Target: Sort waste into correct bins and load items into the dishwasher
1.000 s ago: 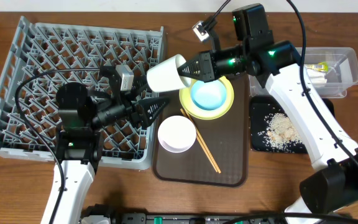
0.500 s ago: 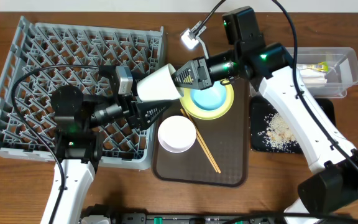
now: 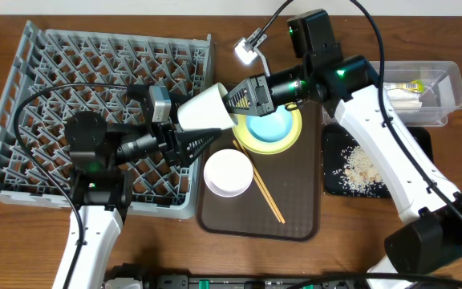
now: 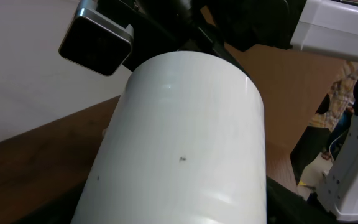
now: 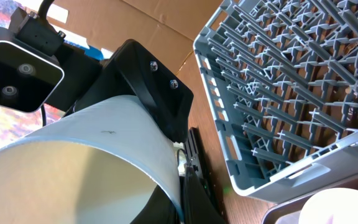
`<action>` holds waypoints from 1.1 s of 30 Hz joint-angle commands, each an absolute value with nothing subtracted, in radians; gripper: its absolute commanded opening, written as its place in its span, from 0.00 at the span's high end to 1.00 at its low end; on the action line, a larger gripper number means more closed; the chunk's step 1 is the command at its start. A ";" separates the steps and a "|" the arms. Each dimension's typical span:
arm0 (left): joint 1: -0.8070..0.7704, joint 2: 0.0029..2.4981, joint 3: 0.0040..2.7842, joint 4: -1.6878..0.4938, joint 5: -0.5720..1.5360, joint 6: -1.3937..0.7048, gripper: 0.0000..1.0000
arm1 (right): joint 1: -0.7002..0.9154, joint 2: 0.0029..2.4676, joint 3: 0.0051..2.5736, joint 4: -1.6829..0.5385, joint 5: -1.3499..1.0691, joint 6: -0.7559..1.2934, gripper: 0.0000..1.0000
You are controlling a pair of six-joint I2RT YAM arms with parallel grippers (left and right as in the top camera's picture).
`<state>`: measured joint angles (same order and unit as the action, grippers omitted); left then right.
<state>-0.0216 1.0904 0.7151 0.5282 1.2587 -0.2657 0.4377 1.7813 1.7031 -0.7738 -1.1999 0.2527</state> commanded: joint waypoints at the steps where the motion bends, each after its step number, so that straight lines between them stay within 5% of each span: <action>1: -0.017 1.086 0.733 0.537 1.272 -0.268 0.25 | 0.445 1.786 1.707 -0.778 -1.232 0.257 0.99; 7: -0.017 1.087 0.733 0.537 1.272 -0.268 0.32 | 0.445 1.786 1.707 -0.778 -1.232 0.257 0.98; 19: 0.111 1.087 0.732 0.459 1.272 -0.267 0.40 | 0.334 1.786 1.707 -0.837 -1.020 0.246 0.67; 24: 0.214 1.091 0.731 0.350 1.255 -0.259 0.47 | 0.244 1.786 1.707 -0.883 -0.783 0.246 0.63; 33: 0.331 1.089 0.731 0.049 0.830 -0.256 0.64 | 0.173 1.785 1.708 -1.057 -0.463 0.169 0.62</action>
<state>0.3141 1.0912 0.7181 0.0902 1.0256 -0.2630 0.2024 1.7813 1.7027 -1.0283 -0.6052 0.2195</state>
